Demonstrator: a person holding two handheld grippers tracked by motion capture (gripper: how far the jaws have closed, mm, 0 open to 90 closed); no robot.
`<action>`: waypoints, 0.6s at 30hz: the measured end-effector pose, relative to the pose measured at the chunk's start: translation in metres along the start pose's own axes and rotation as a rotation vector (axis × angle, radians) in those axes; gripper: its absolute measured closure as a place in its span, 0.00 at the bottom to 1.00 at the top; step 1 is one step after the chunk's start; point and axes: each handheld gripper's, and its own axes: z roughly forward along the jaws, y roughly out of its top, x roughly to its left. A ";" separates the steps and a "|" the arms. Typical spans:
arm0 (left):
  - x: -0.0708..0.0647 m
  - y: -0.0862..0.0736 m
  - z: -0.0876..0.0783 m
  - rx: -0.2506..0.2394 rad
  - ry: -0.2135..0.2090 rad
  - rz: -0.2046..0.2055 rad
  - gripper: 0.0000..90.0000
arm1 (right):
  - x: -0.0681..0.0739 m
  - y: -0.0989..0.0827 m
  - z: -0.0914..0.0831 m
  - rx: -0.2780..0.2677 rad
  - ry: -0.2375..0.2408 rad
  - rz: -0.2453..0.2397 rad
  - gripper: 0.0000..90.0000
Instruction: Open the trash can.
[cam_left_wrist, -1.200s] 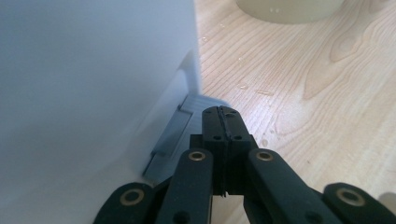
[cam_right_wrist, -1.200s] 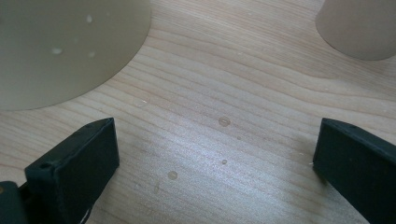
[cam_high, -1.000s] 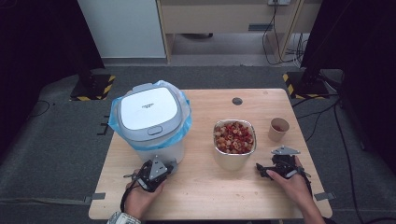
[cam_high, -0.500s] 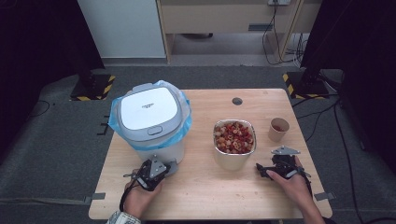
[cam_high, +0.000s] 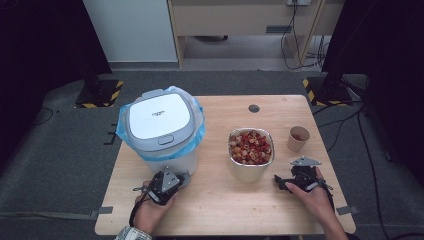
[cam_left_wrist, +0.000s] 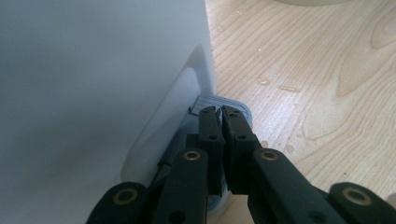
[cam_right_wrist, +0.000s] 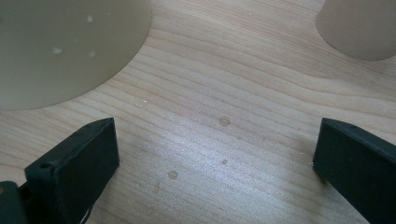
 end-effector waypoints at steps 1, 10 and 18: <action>0.000 0.000 0.000 -0.002 -0.001 -0.004 0.97 | 0.000 0.000 0.000 0.000 0.000 0.000 0.01; -0.001 0.001 0.004 0.024 0.011 0.014 1.00 | 0.000 0.000 0.000 0.000 0.000 -0.001 0.01; -0.001 0.001 0.004 0.031 0.006 0.006 1.00 | 0.000 0.000 0.000 -0.002 -0.001 0.000 0.01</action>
